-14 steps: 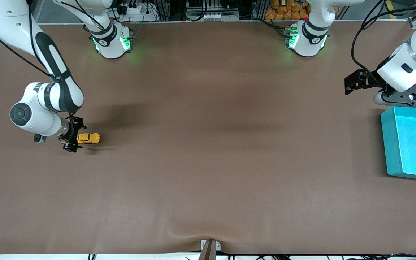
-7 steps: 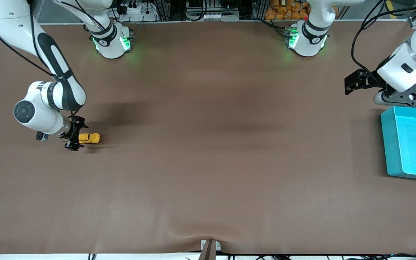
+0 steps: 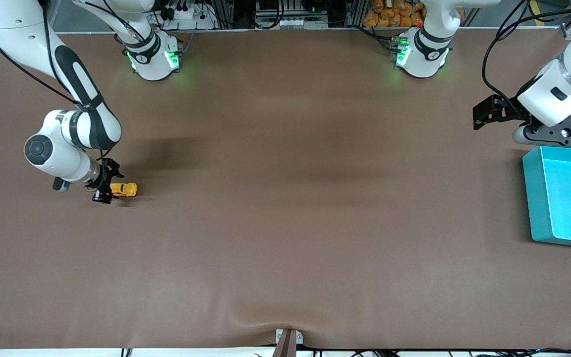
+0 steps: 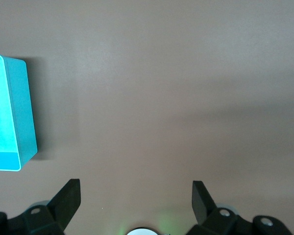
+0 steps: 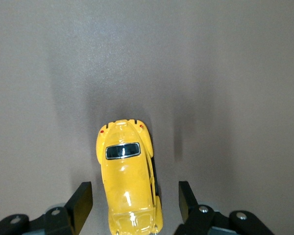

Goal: Wind and store yellow beetle car
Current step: 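Close the right gripper on the yellow car's body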

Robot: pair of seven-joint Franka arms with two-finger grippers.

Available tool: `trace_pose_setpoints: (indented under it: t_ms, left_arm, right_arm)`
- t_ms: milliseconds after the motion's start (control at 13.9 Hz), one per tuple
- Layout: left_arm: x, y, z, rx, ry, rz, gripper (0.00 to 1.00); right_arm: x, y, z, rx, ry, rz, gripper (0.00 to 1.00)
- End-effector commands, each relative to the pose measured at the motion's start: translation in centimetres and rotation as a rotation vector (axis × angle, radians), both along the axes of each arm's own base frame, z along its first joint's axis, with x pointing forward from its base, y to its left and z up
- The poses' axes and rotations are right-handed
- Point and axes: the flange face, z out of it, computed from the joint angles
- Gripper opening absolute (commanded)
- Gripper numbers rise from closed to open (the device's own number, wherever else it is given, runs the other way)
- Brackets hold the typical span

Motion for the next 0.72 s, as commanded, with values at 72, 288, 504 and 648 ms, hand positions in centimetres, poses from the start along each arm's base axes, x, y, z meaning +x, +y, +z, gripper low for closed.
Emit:
trace_pose_setpoints:
  t_ms: [72, 288, 504, 648]
  left_arm:
    - [-0.1, -0.3, 0.2, -0.01, 0.005, 0.007, 1.0]
    - [-0.2, -1.1, 0.2, -0.009, 0.007, -0.002, 1.0]
    - [-0.2, -1.1, 0.2, -0.006, 0.005, 0.004, 1.0]
    - [-0.2, -1.2, 0.2, -0.006, 0.003, 0.004, 1.0]
  right_arm:
    - [-0.5, 0.0, 0.3, -0.009, -0.009, -0.007, 0.68]
    - [-0.5, 0.0, 0.6, -0.009, -0.008, -0.007, 0.68]
    - [-0.4, 0.0, 1.3, -0.01, -0.015, -0.006, 0.68]
    - [-0.5, 0.0, 0.9, -0.009, -0.012, -0.004, 0.58]
